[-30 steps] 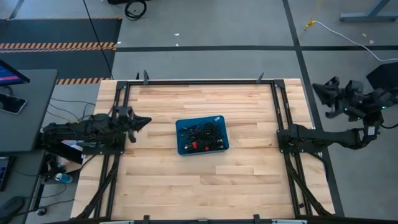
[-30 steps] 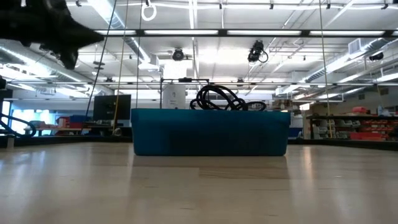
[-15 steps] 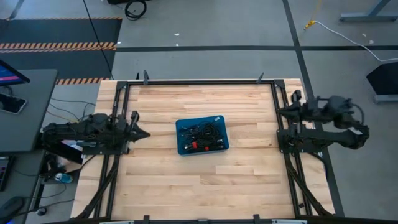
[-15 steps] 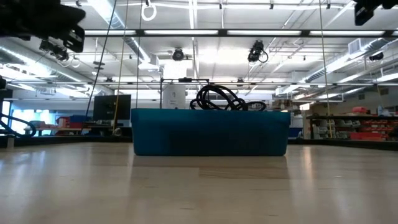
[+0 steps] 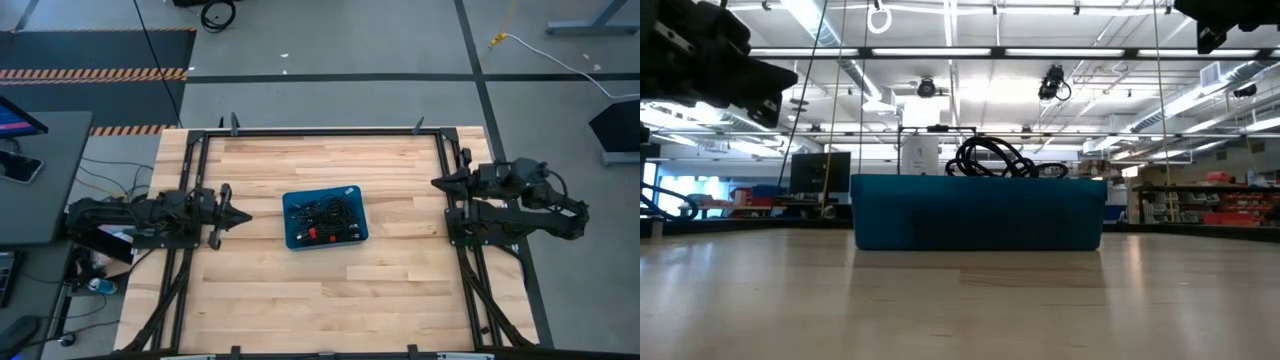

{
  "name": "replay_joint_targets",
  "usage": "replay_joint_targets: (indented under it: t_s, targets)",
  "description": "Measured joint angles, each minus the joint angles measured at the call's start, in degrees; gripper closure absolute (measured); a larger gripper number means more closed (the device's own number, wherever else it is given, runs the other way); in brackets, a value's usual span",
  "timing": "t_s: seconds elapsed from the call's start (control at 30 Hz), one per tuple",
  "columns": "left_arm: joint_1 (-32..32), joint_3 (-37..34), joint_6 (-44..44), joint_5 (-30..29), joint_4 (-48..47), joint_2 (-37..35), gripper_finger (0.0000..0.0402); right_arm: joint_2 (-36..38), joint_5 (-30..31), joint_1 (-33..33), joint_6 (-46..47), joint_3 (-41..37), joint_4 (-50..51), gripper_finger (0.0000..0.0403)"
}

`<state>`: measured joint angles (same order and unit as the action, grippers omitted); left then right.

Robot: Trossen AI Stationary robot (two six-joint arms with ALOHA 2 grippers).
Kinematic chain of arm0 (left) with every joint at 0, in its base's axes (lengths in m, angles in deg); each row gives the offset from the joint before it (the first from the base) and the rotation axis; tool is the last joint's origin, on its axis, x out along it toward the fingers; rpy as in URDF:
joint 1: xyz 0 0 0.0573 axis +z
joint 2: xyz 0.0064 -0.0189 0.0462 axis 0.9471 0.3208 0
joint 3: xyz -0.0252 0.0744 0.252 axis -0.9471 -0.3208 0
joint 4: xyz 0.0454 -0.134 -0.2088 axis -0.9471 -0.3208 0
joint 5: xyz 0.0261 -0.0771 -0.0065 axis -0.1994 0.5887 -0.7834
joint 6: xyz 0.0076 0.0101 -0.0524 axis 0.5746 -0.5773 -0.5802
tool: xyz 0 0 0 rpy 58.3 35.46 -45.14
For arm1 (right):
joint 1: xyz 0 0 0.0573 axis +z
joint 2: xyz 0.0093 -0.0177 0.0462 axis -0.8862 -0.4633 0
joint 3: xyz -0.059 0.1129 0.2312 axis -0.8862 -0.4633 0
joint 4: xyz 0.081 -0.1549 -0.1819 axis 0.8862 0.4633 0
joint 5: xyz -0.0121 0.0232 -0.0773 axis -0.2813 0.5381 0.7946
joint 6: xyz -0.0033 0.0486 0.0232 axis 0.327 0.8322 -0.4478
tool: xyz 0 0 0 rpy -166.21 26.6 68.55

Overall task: Pick and place USB-C Cables
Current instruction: Return to Home Position

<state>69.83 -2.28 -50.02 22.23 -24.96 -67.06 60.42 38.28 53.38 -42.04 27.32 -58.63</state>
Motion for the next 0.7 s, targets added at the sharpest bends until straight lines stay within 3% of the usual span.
replay_joint_targets:
  t_s: [0.17,0.33,0.6,0.7]
  targets:
    - [0.0,-0.2,2.3,-0.5,0.0,0.0,0.0384,0.0,0.0,0.0,-4.7,0.0,2.0,0.0380]
    - [0.0,-0.3,2.4,-2.5,-0.4,0.1,0.0384,0.3,0.0,0.0,-3.4,-3.0,2.0,0.0380]
    - [0.0,-0.3,2.0,-3.3,-0.5,0.1,0.0383,0.3,0.0,0.0,-0.8,-15.6,-13.4,0.0380]
    - [0.0,-0.3,1.7,-3.3,-0.5,0.1,0.0383,0.3,0.0,0.0,-0.4,-17.2,-14.3,0.0380]
